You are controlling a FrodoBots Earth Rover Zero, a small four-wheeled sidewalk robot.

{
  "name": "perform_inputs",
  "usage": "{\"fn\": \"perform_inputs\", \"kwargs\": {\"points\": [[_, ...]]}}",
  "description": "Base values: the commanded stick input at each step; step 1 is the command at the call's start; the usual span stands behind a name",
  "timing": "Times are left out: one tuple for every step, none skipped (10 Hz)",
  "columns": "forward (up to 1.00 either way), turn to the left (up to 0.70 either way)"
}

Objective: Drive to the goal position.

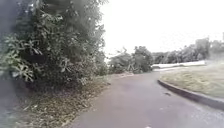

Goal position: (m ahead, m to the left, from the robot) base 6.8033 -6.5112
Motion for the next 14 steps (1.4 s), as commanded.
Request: {"fn": "perform_inputs", "kwargs": {"points": [[0.45, 0.00], [0.45, 0.00], [0.45, 0.00], [0.45, 0.00], [0.45, 0.00], [0.45, 0.00], [0.45, 0.00], [0.45, 0.00], [0.45, 0.00], [0.45, 0.00], [0.45, 0.00], [0.45, 0.00], [0.45, 0.00], [0.45, 0.00]]}}
